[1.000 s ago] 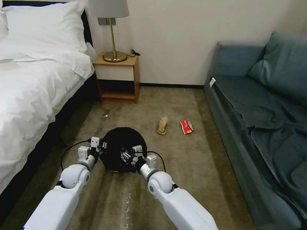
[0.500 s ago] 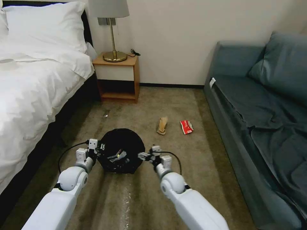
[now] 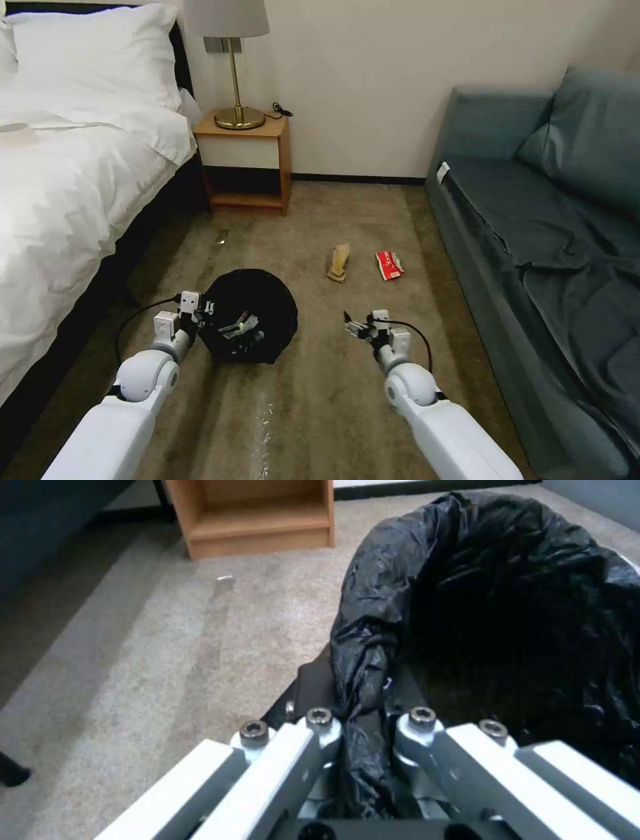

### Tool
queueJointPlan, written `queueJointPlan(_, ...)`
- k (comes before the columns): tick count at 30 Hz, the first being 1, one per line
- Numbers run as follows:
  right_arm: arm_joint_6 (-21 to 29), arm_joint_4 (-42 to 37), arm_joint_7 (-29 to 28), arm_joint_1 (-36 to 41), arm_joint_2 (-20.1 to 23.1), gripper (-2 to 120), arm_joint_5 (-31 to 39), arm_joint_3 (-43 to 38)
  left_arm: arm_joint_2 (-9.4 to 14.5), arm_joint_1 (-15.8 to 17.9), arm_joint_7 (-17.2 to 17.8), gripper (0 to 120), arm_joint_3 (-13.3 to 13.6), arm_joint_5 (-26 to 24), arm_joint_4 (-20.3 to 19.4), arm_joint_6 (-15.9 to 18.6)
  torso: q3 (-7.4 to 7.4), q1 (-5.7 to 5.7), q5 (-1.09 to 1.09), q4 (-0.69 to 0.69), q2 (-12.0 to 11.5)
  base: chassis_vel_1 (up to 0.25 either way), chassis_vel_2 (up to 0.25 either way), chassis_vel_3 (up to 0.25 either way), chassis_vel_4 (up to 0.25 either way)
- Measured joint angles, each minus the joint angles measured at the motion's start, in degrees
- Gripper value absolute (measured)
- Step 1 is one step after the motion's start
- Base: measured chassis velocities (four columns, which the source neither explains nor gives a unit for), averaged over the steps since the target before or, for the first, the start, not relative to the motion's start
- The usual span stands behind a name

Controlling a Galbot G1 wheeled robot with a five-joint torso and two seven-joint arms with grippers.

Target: Pick up the trash bin, then pick up the garbage on the floor and place it into the trash bin.

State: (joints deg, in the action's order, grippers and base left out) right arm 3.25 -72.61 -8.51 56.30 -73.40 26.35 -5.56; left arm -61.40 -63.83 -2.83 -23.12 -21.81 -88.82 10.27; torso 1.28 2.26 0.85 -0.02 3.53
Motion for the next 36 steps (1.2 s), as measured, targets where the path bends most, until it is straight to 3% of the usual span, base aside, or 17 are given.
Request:
queueJointPlan(5, -1.24, 3.76, -0.02, 0.06, -0.32, 100, -0.48, -2.50, -0.47, -0.54, -0.17, 4, -0.02, 0.68, -0.50, -0.20, 0.01, -0.01, 0.01, 0.00, 0.00, 0.000, 0.000, 0.000, 0.000)
queueJointPlan(15, -1.56, 2.42, -0.19, 1.58, -0.09, 100, -0.60, -3.33, -0.47, -1.98, -0.18, 4, -0.46, 1.20, -1.81, -0.09, 0.01, -0.01, 0.02, 0.00, 0.00, 0.000, 0.000, 0.000, 0.000)
queueJointPlan(29, -1.34, 1.32, -0.90, 1.43, 0.75, 100, 0.06, -4.12, 3.23, -4.97, 0.29, 4, -3.39, -1.98, -6.96, 1.53, 0.02, 0.01, 0.04, -0.01, -0.02, 0.000, 0.000, 0.000, 0.000)
queueJointPlan(36, -1.41, 1.98, -0.85, 1.10, 0.84, 100, 0.27, -4.58, 4.22, -5.24, 0.37, 4, -4.24, -2.35, -7.10, 1.56, 0.02, 0.01, 0.03, 0.00, -0.02, 0.000, 0.000, 0.000, 0.000)
